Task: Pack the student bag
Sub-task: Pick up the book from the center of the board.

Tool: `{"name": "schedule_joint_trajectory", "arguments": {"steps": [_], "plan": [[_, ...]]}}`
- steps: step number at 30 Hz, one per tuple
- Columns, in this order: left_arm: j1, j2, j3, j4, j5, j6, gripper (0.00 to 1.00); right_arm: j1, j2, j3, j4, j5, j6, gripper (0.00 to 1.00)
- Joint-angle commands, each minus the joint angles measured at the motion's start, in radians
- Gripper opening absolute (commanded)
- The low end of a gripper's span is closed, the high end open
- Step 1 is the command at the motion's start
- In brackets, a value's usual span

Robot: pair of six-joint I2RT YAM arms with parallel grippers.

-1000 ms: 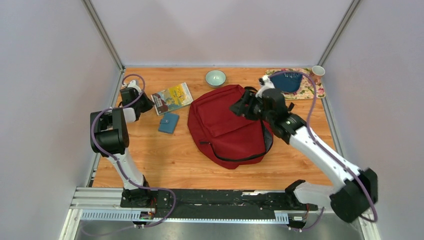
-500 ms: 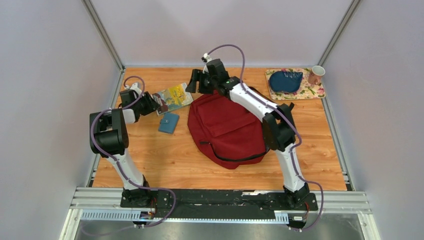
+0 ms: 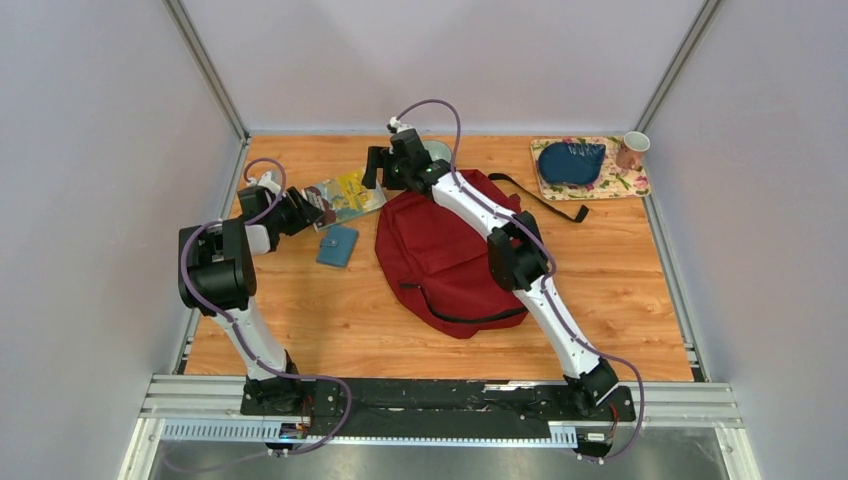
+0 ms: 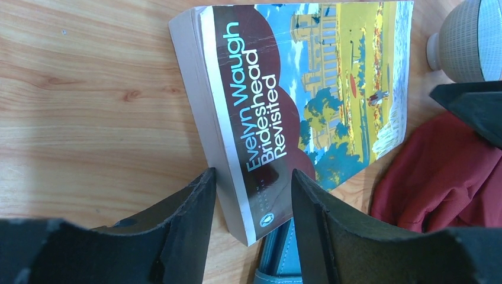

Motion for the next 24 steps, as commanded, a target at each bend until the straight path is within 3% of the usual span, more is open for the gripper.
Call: {"name": "schedule_joint_trajectory", "arguments": {"steps": [1, 8, 11, 12, 17, 18, 21, 24], "plan": [[0.008, -0.019, -0.006, 0.051, 0.040, -0.021, 0.58, 0.009, 0.074, 0.112, 0.021, 0.030, -0.044, 0.87], [0.010, -0.013, -0.007, 0.063, 0.052, -0.029, 0.59, 0.007, 0.180, 0.185, 0.060, -0.129, -0.008, 0.86], [0.010, -0.002, -0.004, 0.088, 0.073, -0.046, 0.59, 0.007, 0.204, 0.172, 0.113, -0.261, 0.051, 0.78], [0.010, 0.002, -0.006, 0.094, 0.081, -0.050, 0.59, 0.010, 0.203, 0.161, 0.135, -0.290, 0.060, 0.67], [0.008, 0.016, -0.004, 0.134, 0.121, -0.090, 0.60, 0.027, 0.164, 0.124, 0.213, -0.386, 0.080, 0.37], [0.007, 0.018, -0.007, 0.137, 0.127, -0.096, 0.60, 0.026, 0.157, 0.119, 0.227, -0.405, 0.088, 0.27], [0.010, 0.018, -0.012, 0.140, 0.130, -0.096, 0.60, 0.029, 0.137, 0.118, 0.256, -0.484, 0.115, 0.12], [0.010, 0.018, -0.015, 0.138, 0.129, -0.101, 0.58, 0.032, 0.114, 0.101, 0.259, -0.528, 0.118, 0.07]]}}
